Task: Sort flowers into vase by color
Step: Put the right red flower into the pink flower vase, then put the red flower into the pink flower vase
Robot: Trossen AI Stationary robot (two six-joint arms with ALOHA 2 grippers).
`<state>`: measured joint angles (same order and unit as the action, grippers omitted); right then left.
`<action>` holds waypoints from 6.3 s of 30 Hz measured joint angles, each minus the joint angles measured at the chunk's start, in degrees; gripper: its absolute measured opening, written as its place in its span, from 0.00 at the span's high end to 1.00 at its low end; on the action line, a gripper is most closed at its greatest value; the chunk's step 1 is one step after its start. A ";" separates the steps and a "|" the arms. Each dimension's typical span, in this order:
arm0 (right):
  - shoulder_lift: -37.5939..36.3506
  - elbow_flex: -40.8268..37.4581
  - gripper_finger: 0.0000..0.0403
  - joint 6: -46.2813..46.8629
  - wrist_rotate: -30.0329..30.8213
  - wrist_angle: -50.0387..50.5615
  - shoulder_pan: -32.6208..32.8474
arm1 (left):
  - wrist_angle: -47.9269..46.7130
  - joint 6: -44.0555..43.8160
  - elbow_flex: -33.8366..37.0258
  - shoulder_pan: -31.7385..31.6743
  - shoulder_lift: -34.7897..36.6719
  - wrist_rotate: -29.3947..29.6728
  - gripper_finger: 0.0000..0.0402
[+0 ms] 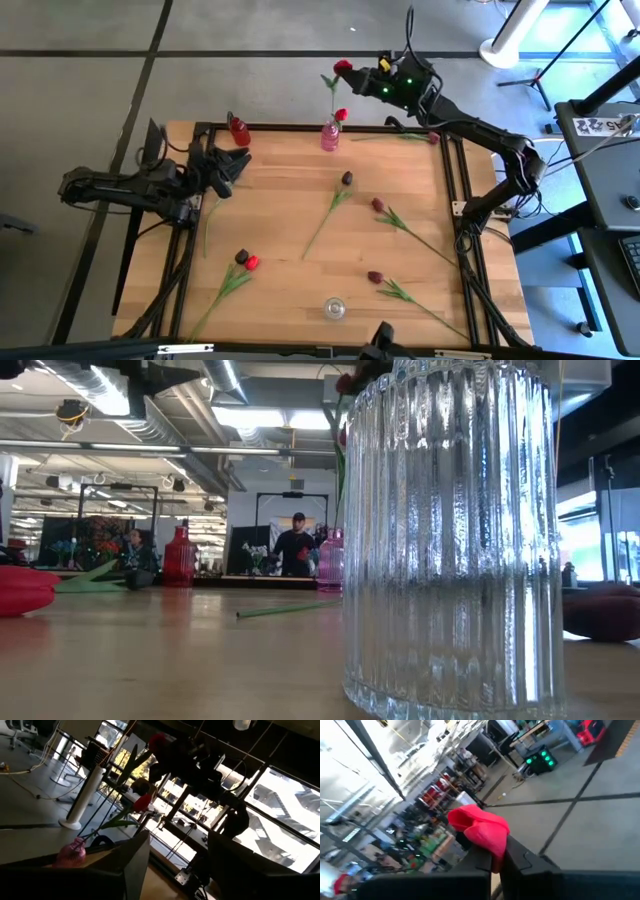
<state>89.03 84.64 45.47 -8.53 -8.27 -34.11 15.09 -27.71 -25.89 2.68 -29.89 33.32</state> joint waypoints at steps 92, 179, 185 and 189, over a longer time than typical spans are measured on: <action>-1.07 0.04 0.96 -2.32 2.07 0.30 2.60 | -0.07 -3.34 0.02 0.22 -1.24 -1.05 0.51; -5.72 13.11 0.39 -31.01 13.50 46.07 4.25 | -66.71 -40.32 -18.50 28.21 -25.72 -19.92 0.51; -9.42 13.14 0.39 -31.21 13.87 46.22 10.61 | -59.95 -45.63 -19.09 32.47 -38.36 -26.01 0.55; -11.89 13.14 0.39 -32.84 13.92 46.79 14.80 | -58.11 -50.31 -20.47 33.11 -47.46 -28.42 0.56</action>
<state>77.15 97.78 12.63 5.39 38.52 -19.31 -43.02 -78.02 -46.36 35.79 -77.36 4.90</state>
